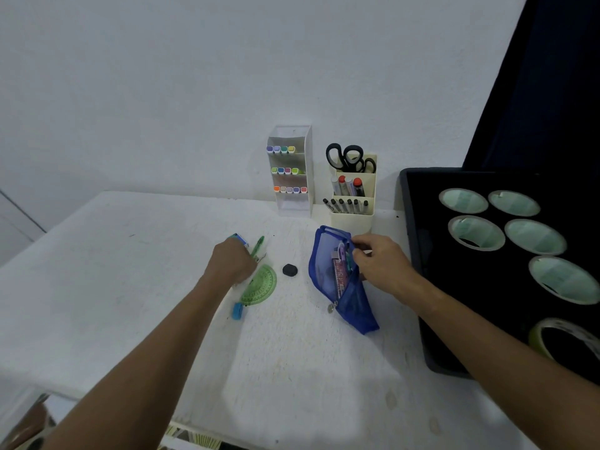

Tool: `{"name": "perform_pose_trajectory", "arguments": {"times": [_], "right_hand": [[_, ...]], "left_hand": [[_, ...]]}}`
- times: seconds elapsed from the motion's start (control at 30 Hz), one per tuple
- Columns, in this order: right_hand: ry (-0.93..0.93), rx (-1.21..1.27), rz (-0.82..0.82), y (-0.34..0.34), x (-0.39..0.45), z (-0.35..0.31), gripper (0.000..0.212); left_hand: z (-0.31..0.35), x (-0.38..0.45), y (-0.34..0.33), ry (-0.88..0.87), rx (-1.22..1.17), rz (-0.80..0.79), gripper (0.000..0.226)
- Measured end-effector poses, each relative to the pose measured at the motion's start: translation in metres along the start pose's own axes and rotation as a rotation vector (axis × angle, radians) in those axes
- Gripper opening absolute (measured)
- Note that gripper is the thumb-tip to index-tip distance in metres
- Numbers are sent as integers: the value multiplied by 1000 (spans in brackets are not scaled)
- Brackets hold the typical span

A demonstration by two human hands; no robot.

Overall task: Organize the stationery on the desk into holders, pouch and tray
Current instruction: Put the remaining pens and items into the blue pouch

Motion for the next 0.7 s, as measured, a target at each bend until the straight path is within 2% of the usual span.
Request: {"name": "perform_pose_trajectory", "arguments": {"times": [0.13,0.3,0.5,0.7], "right_hand": [[-13,27,19,3,0,1,30],[-18,69,33,9,-2,1,26],[-18,64,47,11,-1,1,26],[-12,44,32,6,1,1,31]], "left_hand": [[51,-19,-16,-50,-346,-165,14],[89,-47,-59,54,-537,-451,26],[107,-54,-96,80,-562,-452,23],[106,-51,-88,8,-515,-429,16]]}}
Point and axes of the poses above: each hand's wrist, its own x-axis towards the middle knuckle, its own y-axis out of the back of the hand, z = x × y, the point moved 9 cm from there along x, towards the middle knuckle, and after that the axes turned 14 degrees about -x, right-handed, at the moved point
